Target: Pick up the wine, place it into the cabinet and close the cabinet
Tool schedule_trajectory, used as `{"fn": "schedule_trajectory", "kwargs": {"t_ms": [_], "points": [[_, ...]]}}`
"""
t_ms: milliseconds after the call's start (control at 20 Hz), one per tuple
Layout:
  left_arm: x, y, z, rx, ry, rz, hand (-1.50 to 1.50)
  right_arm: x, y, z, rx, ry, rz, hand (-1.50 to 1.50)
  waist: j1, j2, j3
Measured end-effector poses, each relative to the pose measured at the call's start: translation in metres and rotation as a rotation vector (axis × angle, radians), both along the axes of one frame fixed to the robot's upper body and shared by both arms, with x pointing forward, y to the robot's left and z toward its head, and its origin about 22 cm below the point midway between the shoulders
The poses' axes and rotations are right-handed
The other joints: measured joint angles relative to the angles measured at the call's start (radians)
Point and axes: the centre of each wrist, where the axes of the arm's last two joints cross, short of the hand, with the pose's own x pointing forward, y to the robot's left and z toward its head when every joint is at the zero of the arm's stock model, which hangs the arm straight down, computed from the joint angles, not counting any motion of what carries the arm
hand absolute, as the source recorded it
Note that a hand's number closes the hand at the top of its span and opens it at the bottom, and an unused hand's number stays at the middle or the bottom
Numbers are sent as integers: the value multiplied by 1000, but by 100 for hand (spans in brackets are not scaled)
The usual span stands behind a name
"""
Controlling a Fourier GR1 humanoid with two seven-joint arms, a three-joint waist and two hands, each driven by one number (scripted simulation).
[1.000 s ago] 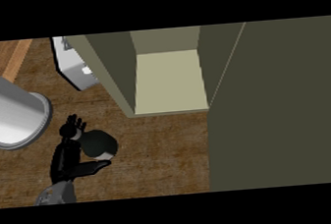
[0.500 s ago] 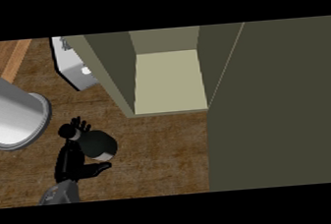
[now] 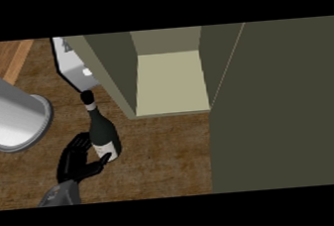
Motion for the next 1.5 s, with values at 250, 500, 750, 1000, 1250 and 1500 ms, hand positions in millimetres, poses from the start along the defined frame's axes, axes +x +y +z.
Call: {"fn": "schedule_trajectory", "kwargs": {"t_ms": [250, 500, 750, 1000, 1250, 1500], "points": [[1, -1, 1, 10, -5, -14, 150, 2, 0, -1, 0, 1, -2, -150, 3, 0, -1], [-3, -4, -2, 38, -37, -12, 150, -1, -4, 0, 0, 6, -10, -150, 3, -2, -1], [-23, -6, -8, 62, -92, -24, 150, 3, -6, -1, -2, 10, -30, -150, 12, -10, 4], [-41, -8, -10, 54, -130, -16, 150, 9, -7, -2, -2, 12, -38, -150, 20, -11, 5], [-64, -13, -9, 3, -146, -28, 150, 9, -6, -1, -2, 12, -37, -150, 23, -9, 3], [-80, -26, 9, -56, -172, -40, 150, 11, -4, -5, 4, 20, -32, -150, 24, -5, -3]]}}
